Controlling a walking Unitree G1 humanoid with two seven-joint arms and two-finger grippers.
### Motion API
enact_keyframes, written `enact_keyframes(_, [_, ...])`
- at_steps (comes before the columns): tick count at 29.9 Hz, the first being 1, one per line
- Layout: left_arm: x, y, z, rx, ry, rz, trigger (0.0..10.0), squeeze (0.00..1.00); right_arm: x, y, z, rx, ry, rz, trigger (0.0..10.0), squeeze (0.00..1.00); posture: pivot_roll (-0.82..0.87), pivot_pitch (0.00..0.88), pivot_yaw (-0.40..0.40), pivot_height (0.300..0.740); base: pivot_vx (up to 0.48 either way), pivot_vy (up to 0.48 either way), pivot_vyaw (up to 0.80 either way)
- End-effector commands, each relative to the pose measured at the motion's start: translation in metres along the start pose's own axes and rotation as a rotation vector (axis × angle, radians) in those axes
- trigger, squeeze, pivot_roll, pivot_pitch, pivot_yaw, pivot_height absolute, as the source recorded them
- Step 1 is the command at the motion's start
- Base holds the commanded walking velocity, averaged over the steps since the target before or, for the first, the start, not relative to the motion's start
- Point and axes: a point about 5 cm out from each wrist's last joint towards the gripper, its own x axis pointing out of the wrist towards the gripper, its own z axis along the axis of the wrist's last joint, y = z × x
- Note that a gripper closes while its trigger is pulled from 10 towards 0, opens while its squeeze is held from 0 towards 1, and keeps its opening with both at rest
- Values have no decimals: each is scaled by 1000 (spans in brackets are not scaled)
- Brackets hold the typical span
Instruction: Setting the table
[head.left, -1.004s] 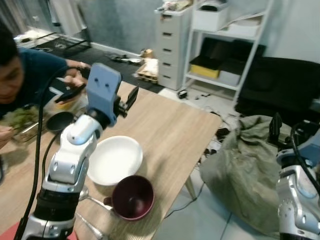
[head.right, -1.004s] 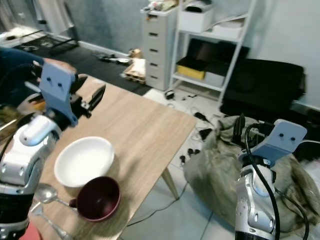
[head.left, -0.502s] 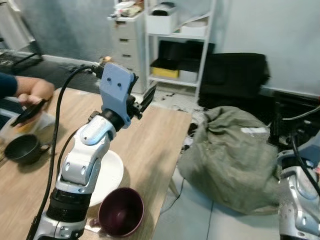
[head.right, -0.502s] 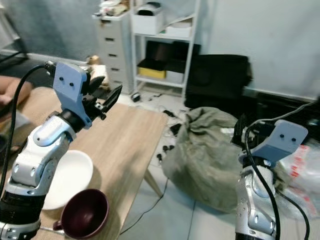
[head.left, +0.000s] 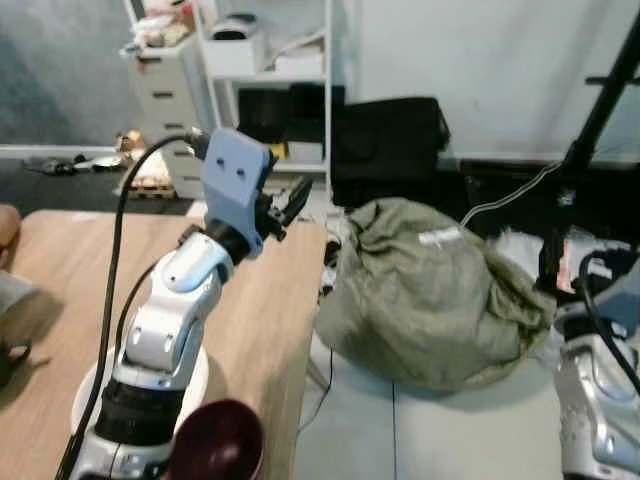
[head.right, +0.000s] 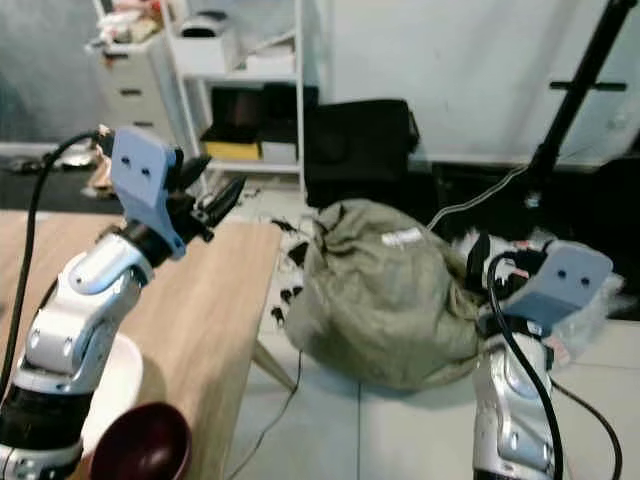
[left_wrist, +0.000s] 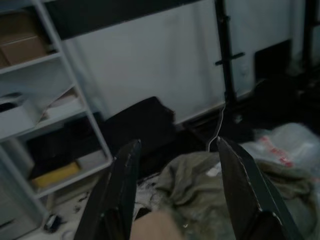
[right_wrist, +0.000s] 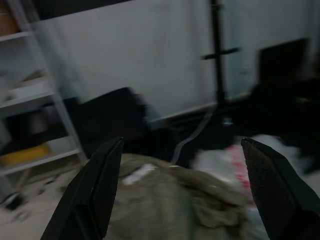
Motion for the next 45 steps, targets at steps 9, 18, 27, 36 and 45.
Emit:
enact_keyframes(9, [1,-3,-6,-20,20,1,10000,0,2,4,5,-88,-20,42,10000,0,-109,0,171,740,0,0,-490])
enact_keyframes(18, [1,-3,-10,-31,34,31,10000,0,2,5,5,-83,-19,45,10000,0,-109,0,171,740,0,0,0])
enact_keyframes(27, [1,-2,-12,-30,39,45,10000,0,2,5,4,-81,-16,42,10000,0,-107,0,167,740,0,0,0])
enact_keyframes(36, [1,-2,-13,-41,40,55,10000,0,1,6,2,-79,-12,43,10000,0,-107,0,164,740,0,0,0])
enact_keyframes(45, [1,-2,-12,-43,36,59,10000,0,2,6,2,-80,-13,46,10000,0,-106,0,163,740,0,0,0])
